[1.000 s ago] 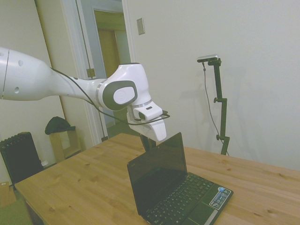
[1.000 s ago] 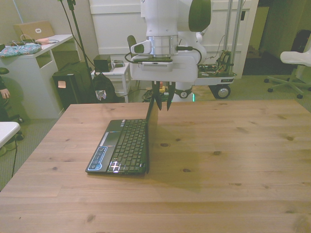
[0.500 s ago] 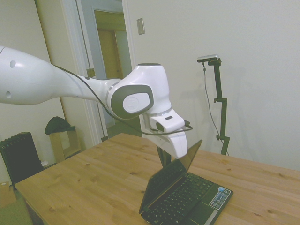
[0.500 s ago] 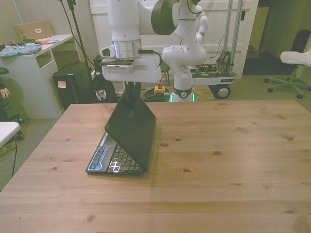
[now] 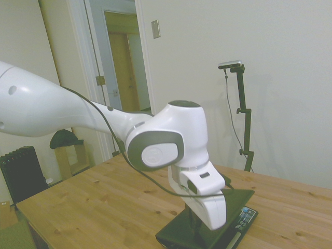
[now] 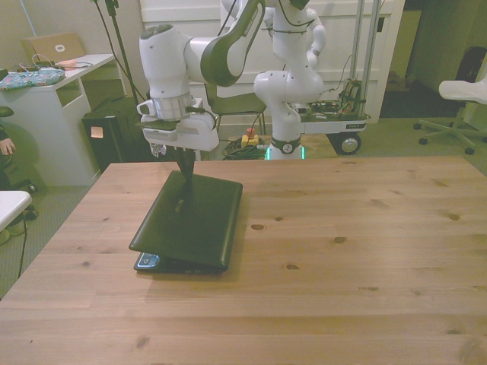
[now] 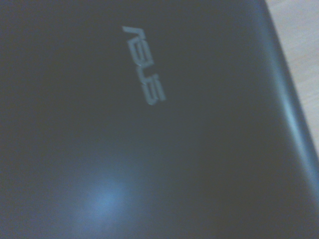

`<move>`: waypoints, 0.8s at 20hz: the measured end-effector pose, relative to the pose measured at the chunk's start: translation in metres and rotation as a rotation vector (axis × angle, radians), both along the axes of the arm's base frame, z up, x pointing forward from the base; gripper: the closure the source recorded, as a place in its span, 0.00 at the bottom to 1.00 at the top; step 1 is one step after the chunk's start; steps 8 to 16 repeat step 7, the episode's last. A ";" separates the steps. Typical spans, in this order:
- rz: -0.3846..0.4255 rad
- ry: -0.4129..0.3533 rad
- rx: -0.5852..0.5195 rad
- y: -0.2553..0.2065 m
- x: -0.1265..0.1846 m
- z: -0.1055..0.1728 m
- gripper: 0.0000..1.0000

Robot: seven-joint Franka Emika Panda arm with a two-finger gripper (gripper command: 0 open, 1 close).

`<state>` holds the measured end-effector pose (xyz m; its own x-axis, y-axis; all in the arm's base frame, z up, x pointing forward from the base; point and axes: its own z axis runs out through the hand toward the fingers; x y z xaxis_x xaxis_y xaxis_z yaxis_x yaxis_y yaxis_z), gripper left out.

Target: Close the laptop

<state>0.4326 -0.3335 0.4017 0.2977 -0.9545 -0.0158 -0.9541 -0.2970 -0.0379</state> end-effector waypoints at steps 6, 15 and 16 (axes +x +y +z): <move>0.035 -0.073 -0.030 0.011 0.004 0.043 1.00; 0.060 -0.104 -0.035 0.023 0.002 0.069 1.00; 0.060 -0.104 -0.035 0.023 0.002 0.069 1.00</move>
